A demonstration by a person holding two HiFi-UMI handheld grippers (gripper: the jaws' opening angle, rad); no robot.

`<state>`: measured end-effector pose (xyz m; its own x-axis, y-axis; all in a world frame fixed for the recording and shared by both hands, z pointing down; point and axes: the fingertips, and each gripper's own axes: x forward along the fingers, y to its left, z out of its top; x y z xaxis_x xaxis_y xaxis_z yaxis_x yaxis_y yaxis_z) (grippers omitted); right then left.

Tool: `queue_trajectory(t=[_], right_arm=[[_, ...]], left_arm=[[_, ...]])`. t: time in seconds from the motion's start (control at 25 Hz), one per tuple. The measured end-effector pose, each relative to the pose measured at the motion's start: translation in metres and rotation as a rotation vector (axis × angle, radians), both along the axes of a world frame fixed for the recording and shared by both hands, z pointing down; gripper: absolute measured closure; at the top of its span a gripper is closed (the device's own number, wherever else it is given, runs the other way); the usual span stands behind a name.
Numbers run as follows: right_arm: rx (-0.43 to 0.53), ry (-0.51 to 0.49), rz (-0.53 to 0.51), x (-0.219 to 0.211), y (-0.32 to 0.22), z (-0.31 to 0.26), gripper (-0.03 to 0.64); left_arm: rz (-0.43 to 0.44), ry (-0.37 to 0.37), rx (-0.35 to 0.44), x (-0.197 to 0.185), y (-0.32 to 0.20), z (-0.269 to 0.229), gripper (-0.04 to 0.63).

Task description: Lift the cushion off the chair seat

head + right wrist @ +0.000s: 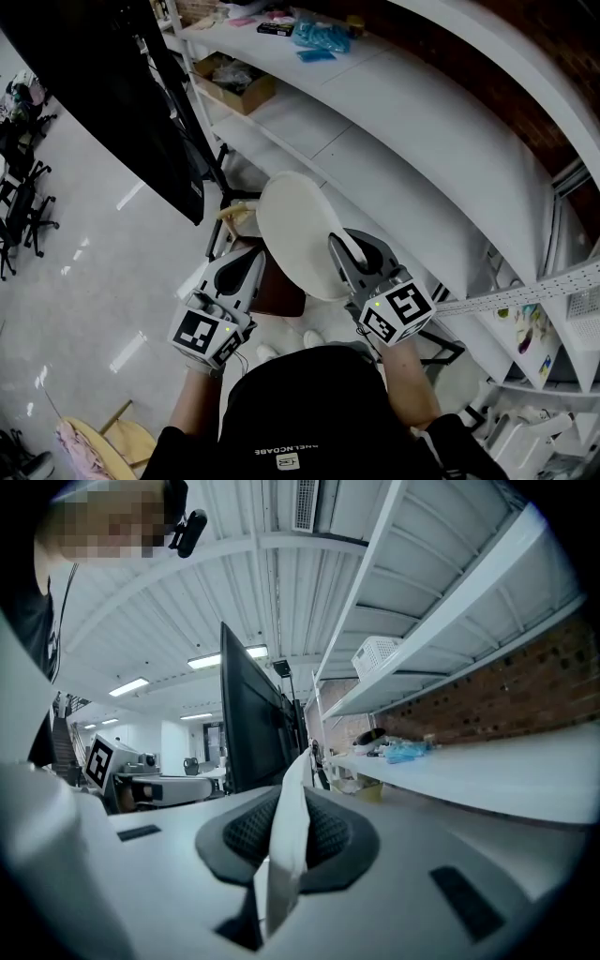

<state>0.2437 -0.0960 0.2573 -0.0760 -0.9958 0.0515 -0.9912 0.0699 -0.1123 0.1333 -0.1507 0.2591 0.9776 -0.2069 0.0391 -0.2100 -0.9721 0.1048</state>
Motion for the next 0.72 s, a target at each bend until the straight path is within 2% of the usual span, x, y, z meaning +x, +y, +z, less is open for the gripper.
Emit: queue_trajectory(t=[0.72], right_arm=[[-0.008, -0.031, 0.015, 0.001, 0.002, 0.004, 0.571]], left_arm=[[-0.021, -0.012, -0.029, -0.01, -0.003, 0.013, 0.581]])
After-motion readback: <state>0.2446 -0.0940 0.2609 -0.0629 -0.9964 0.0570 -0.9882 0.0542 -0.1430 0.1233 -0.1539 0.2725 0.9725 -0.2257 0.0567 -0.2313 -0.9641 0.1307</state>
